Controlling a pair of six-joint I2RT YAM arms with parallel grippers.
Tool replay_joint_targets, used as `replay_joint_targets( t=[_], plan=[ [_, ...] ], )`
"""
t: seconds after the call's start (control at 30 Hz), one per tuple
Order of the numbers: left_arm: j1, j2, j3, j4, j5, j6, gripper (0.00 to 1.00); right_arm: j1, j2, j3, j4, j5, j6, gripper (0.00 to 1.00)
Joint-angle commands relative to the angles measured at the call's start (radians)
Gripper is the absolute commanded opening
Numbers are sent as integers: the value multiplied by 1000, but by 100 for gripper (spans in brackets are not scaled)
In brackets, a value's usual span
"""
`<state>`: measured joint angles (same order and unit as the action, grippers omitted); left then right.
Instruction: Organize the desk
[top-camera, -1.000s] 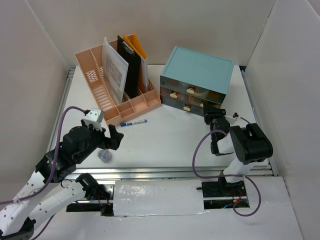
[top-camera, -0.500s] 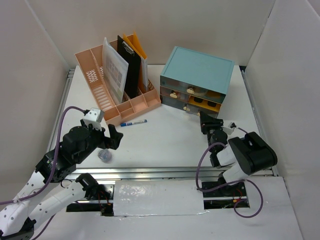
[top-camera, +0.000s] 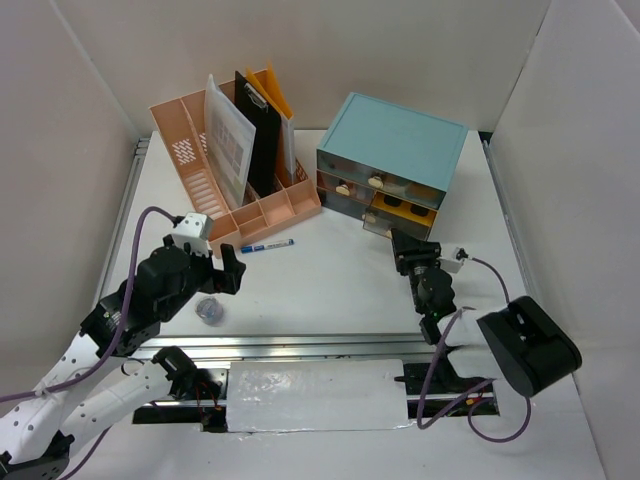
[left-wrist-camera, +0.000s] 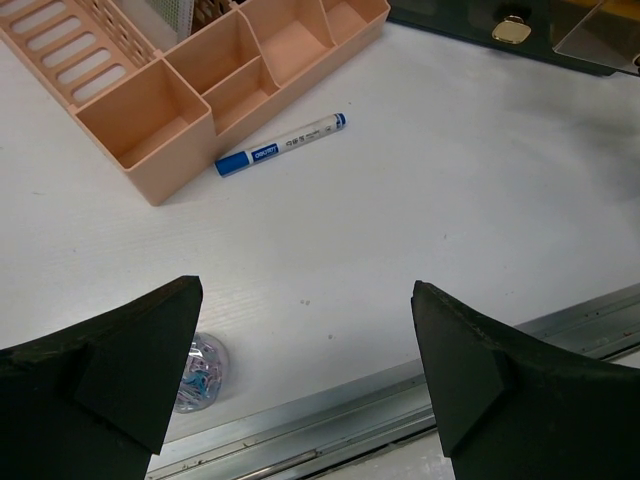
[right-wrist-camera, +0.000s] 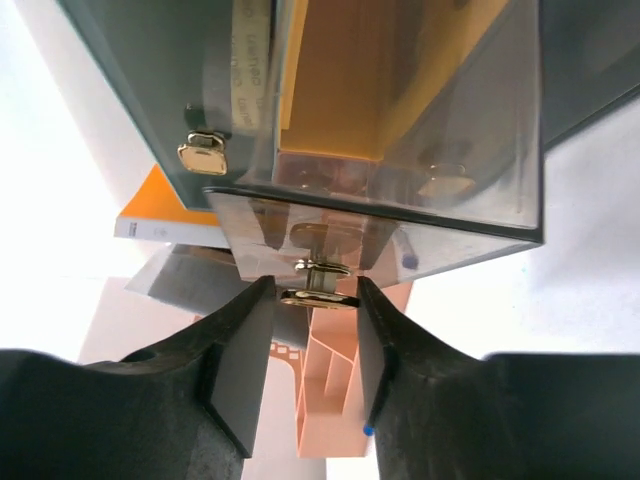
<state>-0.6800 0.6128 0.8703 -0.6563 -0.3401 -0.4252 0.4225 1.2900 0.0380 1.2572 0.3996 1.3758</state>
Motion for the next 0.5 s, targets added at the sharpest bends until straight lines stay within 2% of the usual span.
replay_joint_targets(
  t=[0.0,0.03,0.1,0.2,0.3,0.33,0.37,0.47],
  plan=[
    [7,4,18,11,-23,-17,99,18,-119,-132,182,10,-9,48],
    [8,5,19,11,-25,-17,100,19,-142,-132,156,11,-11,53],
    [10,11,21,9,-30,-20,99,19,-214,-136,113,10,-17,53],
    [13,25,25,3,-46,-30,99,19,-317,-139,-26,10,-20,65],
    [17,42,32,-6,-65,-46,100,24,-429,-150,-147,13,-8,83],
    [20,47,35,-12,-69,-55,100,27,-458,-153,-175,15,-9,93],
    [25,57,39,-14,-69,-70,99,35,-519,-156,-241,13,-9,97],
    [42,90,56,-9,-37,-107,100,42,-636,-148,-349,15,-6,100]
  ],
)
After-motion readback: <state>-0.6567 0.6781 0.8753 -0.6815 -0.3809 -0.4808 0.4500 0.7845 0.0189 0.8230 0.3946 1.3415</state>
